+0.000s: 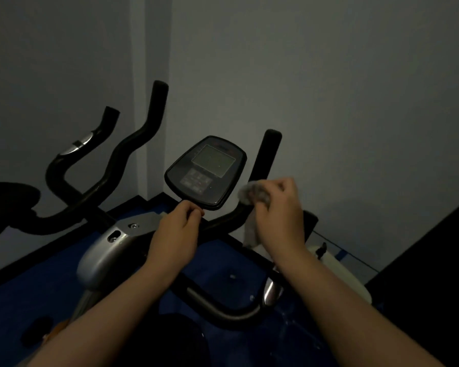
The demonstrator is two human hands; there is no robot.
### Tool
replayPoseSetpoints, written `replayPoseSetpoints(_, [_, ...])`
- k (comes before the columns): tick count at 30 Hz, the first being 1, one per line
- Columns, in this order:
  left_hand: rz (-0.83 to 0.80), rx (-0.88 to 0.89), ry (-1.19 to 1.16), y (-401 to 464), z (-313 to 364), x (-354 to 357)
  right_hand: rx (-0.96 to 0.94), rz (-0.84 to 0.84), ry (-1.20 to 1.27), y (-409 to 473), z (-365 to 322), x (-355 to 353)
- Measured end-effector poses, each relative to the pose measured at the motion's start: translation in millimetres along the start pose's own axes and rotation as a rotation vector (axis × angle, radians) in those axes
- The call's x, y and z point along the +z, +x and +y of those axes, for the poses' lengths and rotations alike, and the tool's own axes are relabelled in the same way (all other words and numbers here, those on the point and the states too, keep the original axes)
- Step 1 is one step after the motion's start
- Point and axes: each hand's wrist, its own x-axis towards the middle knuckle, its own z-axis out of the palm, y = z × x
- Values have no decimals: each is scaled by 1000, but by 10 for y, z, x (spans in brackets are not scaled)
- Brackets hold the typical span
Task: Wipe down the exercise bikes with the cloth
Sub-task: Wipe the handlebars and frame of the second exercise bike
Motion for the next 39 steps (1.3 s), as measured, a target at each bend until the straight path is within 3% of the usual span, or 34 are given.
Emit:
replayPoseSetpoints(3, [17,-12,-59,-12,-2,-4,27,72,16,-337,-150,238])
replayPoseSetpoints(7, [32,-43,-155,9,-20,-7,-137,-127,91,-449,-183,277])
replayPoseSetpoints(12, [81,-63,-182,7,-20,-4,-20,29,-31,-214,-203,267])
replayPoseSetpoints(15, [101,-50,-223,0,-14,-37,-227,-189,6,-534,-427,442])
replayPoseSetpoints(17, [143,-79,-307,8,11,-57,-204,-264,40,-352,-322,320])
replayPoseSetpoints(19, [160,-106,-381,10,28,-57,-136,-130,9,-108,-140,168])
replayPoseSetpoints(21, [119,-71,-322,12,53,-18,-110,14,13,-59,-41,113])
replayPoseSetpoints(24, [22,6,-161,127,160,61,-151,-108,88,-80,-23,132])
replayPoseSetpoints(25, [0,16,-103,188,214,96,-122,-80,134,2,-36,60])
replayPoseSetpoints(28, [-43,21,-17,343,334,239,-38,323,278,475,-115,-242])
replayPoseSetpoints(30, [-55,17,54,365,354,332,3,442,391,763,-208,-281])
replayPoseSetpoints(35, [44,93,429,251,311,394,251,503,417,600,-149,296])
replayPoseSetpoints(39, [35,141,502,232,322,419,406,426,442,411,34,320])
